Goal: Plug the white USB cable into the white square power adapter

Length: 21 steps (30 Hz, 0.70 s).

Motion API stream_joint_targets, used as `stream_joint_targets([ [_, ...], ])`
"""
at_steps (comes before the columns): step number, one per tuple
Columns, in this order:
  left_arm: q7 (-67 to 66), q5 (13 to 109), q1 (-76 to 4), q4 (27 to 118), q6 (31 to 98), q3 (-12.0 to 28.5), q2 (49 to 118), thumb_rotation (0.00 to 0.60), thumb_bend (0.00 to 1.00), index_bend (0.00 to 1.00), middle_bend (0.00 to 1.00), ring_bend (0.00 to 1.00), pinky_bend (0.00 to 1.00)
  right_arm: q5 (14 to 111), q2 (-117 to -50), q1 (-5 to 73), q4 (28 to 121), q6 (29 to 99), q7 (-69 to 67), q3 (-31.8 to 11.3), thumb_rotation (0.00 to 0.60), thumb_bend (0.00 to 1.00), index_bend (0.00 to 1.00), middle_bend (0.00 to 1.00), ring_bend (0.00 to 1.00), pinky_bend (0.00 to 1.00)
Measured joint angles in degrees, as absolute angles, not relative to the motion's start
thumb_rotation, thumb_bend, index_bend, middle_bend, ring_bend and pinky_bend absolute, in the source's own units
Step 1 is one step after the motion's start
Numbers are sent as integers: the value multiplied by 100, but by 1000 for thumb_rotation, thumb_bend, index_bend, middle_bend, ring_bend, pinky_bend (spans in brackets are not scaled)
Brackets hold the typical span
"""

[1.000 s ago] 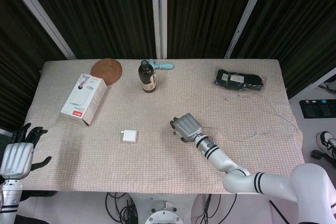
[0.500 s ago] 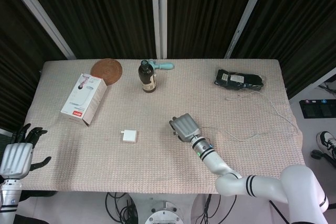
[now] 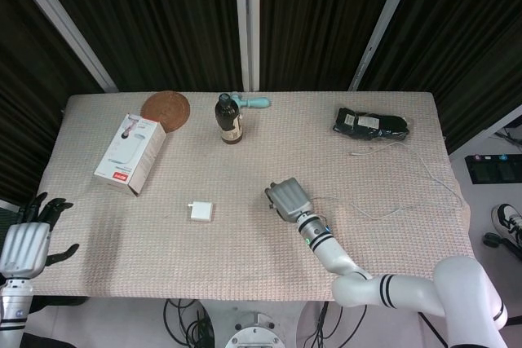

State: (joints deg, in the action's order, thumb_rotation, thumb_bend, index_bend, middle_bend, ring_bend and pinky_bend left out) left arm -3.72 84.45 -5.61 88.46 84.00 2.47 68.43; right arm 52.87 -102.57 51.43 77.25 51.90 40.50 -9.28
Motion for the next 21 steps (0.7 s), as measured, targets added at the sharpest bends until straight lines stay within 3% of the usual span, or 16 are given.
stream_joint_targets([
  [16, -291, 8437, -574, 8770, 8367, 241, 6865, 600, 125, 235, 174, 34, 15, 5251, -10298, 5131, 7724, 5248, 4025, -830, 600, 295, 514, 428, 689, 899],
  [21, -297, 8444, -573, 8772, 8376, 241, 6862, 600, 125, 235, 174, 34, 15, 5500, -10227, 5096, 7808, 5272, 3900, -756, 600, 327, 549, 479, 694, 899],
])
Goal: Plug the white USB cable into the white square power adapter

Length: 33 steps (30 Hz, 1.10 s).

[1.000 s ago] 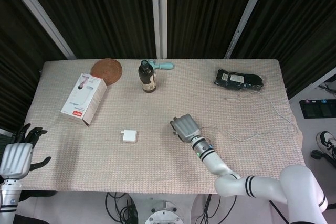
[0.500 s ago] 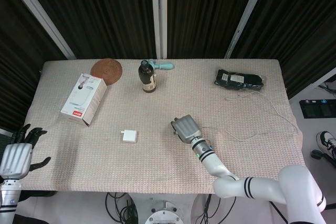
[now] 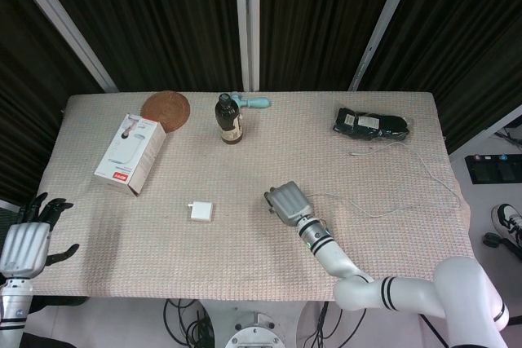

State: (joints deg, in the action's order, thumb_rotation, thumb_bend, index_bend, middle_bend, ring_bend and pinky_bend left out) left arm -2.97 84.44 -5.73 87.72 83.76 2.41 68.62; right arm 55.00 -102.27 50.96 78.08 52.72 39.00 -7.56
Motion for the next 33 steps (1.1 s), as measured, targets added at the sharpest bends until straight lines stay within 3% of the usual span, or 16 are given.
stream_joint_targets([
  [8, -374, 8471, -640, 8810, 8315, 253, 6840, 600, 124, 235, 174, 34, 14, 5854, -10102, 4962, 7892, 5382, 3564, -673, 600, 327, 560, 503, 694, 899],
  [18, -668, 8697, -1130, 9098, 7906, 373, 6728, 600, 126, 237, 174, 34, 25, 5974, -9791, 4881, 8151, 5551, 3308, -907, 600, 327, 561, 535, 697, 899],
  [26, -1041, 8770, -2048, 9460, 6817, 581, 6859, 600, 153, 267, 227, 85, 80, 5956, -9168, 4859, 8672, 5806, 3423, -1192, 600, 327, 561, 531, 696, 899],
  [33, -1548, 8352, -2834, 9470, 5875, 802, 7622, 600, 163, 271, 240, 95, 107, 5840, -8488, 4794, 9184, 5986, 3595, -1351, 600, 327, 561, 534, 696, 899],
])
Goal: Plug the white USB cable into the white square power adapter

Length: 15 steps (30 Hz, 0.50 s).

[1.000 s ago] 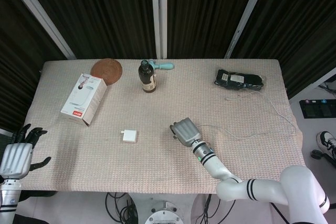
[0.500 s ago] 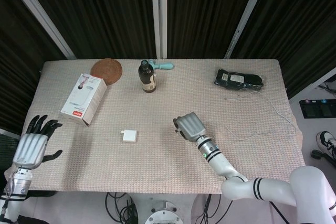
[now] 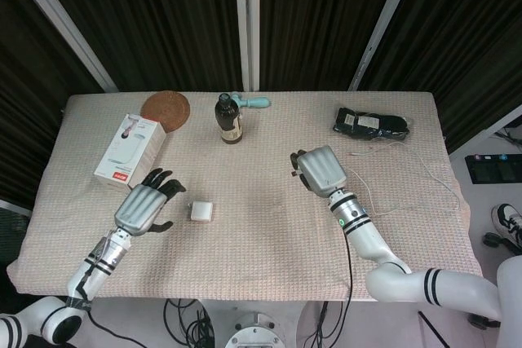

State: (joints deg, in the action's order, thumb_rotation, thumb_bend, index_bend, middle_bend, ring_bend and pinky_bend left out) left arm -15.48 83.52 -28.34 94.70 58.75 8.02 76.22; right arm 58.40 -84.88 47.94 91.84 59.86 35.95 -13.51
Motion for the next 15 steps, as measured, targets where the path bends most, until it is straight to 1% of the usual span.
stream_joint_targets([
  [3, -1830, 8006, -3043, 9361, 5605, 844, 7954, 600, 163, 287, 255, 107, 109, 5798, -8288, 4733, 9293, 6019, 3587, -1349, 600, 327, 563, 534, 696, 899],
  [7, -2243, 7460, -3251, 9164, 5362, 868, 8363, 600, 185, 304, 256, 107, 116, 5784, -8196, 4675, 9288, 6007, 3451, -1309, 600, 327, 566, 533, 696, 899],
  [11, -2694, 7002, -3358, 9022, 5333, 881, 8630, 600, 201, 303, 266, 108, 122, 5832, -8166, 4642, 9224, 5965, 3302, -1252, 600, 327, 574, 530, 696, 899],
  [14, -2979, 6619, -3404, 8997, 5392, 898, 8782, 599, 207, 304, 288, 128, 134, 5867, -8161, 4635, 9171, 5940, 3213, -1233, 600, 327, 577, 529, 696, 899],
  [15, -3048, 6514, -3418, 8992, 5420, 903, 8827, 589, 209, 304, 295, 132, 136, 5878, -8166, 4635, 9154, 5932, 3181, -1230, 600, 327, 579, 529, 696, 899],
])
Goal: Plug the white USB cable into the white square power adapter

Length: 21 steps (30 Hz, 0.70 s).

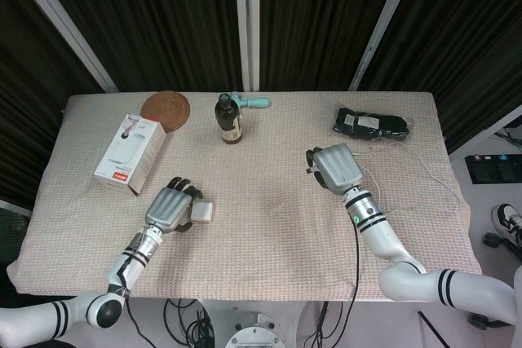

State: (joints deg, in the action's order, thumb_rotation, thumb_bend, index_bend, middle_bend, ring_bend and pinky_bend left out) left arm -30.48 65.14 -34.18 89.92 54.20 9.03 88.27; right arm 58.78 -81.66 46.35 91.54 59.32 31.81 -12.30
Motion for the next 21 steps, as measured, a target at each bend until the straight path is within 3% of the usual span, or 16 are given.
stream_joint_targets([
  [3, -3221, 6239, -3474, 8983, 5513, 918, 8963, 544, 216, 308, 302, 132, 137, 5905, -8186, 4639, 9107, 5899, 3112, -1213, 600, 327, 581, 529, 696, 899],
  [21, -3075, 6167, -3732, 8634, 5495, 715, 9176, 547, 254, 338, 302, 131, 135, 5898, -8272, 4627, 8991, 5872, 2984, -1152, 600, 327, 587, 529, 695, 899],
])
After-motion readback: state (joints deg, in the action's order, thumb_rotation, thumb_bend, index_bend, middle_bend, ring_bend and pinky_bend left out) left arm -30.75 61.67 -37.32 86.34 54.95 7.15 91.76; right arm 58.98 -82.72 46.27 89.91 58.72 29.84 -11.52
